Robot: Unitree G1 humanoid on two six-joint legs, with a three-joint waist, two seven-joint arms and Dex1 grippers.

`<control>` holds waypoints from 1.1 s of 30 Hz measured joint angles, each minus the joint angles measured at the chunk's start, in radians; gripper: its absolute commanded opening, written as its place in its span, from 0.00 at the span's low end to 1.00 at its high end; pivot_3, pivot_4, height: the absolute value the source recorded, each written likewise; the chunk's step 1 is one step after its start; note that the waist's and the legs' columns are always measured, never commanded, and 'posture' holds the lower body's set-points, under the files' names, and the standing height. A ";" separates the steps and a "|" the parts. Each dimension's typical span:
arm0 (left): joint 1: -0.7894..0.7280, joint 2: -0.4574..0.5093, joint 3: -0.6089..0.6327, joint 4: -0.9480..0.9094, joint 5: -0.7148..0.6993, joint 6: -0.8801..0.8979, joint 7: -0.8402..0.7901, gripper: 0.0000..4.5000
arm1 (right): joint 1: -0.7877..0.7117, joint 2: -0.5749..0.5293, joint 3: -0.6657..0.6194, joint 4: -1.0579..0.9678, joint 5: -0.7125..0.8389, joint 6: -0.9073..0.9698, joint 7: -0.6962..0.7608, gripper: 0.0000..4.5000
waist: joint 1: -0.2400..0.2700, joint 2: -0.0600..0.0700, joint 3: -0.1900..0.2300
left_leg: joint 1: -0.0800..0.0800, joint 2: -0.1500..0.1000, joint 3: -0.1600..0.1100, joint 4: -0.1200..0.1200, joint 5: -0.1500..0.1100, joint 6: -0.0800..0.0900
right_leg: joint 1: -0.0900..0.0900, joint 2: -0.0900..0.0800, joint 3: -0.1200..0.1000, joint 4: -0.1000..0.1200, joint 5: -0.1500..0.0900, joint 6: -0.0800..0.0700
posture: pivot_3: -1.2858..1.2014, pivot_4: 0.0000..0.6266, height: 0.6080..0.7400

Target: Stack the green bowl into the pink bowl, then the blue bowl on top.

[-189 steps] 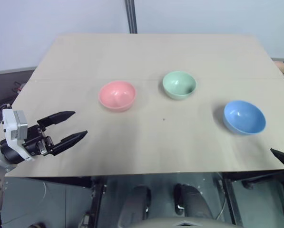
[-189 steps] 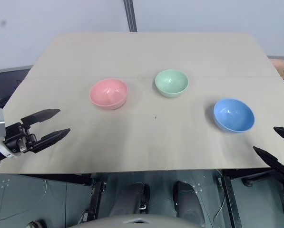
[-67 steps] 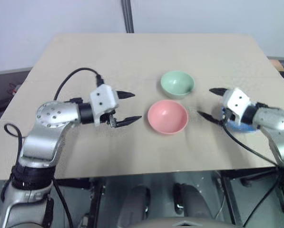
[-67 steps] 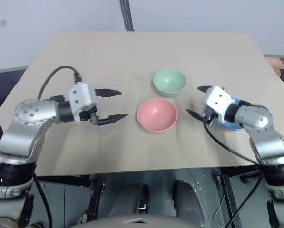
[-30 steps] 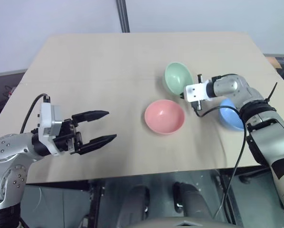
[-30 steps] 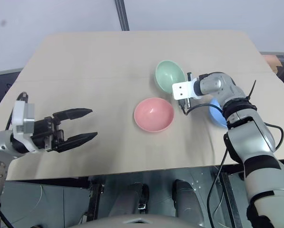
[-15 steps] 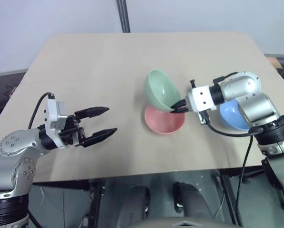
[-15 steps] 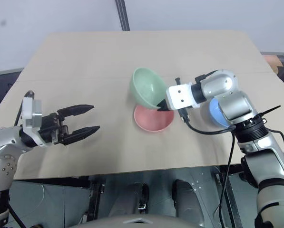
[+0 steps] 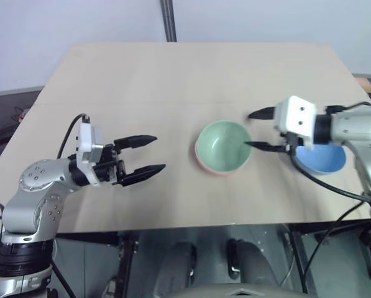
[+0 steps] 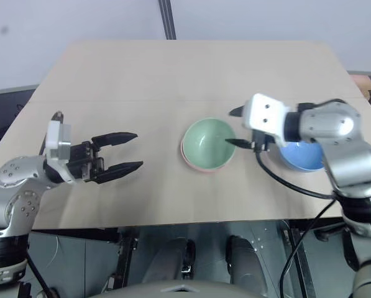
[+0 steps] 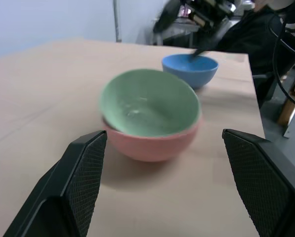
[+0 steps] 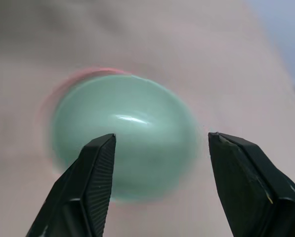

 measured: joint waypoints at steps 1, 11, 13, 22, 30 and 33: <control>-0.005 0.000 -0.003 0.003 0.000 -0.003 -0.005 0.88 | 0.030 -0.006 -0.016 -0.023 -0.011 0.033 -0.027 0.70 | -0.001 0.000 0.000 | 0.000 0.000 0.000 0.000 0.000 0.000 | 0.000 0.000 0.000 0.000 0.000 0.000 | 0.52 0.24 1.00; -0.116 -0.001 -0.066 0.051 -0.042 0.009 -0.160 0.88 | 0.231 0.097 -0.120 -0.124 -0.008 0.518 -0.311 0.65 | -0.008 -0.001 -0.001 | 0.000 0.001 0.001 0.001 0.000 0.000 | 0.000 0.007 0.002 0.001 -0.001 0.001 | 0.52 0.24 1.00; -0.125 -0.001 -0.066 0.057 -0.041 0.009 -0.164 0.88 | 0.249 0.119 -0.118 -0.076 -0.005 0.523 -0.347 0.46 | -0.007 -0.001 0.000 | 0.000 0.001 0.002 0.001 0.000 0.001 | 0.000 0.006 0.002 0.000 -0.001 0.001 | 0.52 0.24 1.00; -0.104 -0.008 -0.063 0.054 -0.040 0.008 -0.145 0.88 | 0.252 0.113 -0.086 0.070 -0.003 0.435 -0.426 0.01 | -0.008 -0.001 0.000 | 0.000 0.001 0.002 0.001 0.000 0.001 | 0.000 0.007 0.002 0.000 -0.002 0.004 | 0.52 0.24 1.00; -0.072 -0.012 -0.039 0.048 -0.042 0.008 -0.101 0.88 | 0.161 0.139 -0.080 0.013 0.140 0.181 -0.299 0.01 | -0.025 0.000 0.000 | 0.000 0.003 0.001 0.001 0.000 0.001 | 0.000 0.008 0.002 0.000 -0.001 0.007 | 0.52 0.24 1.00; -0.062 -0.018 -0.033 0.048 -0.041 0.006 -0.089 0.88 | 0.063 0.165 -0.030 -0.078 0.247 0.135 -0.219 0.01 | -0.029 0.000 0.000 | 0.001 0.003 0.001 0.001 0.000 0.001 | 0.000 0.008 0.002 0.000 0.000 0.008 | 0.52 0.24 1.00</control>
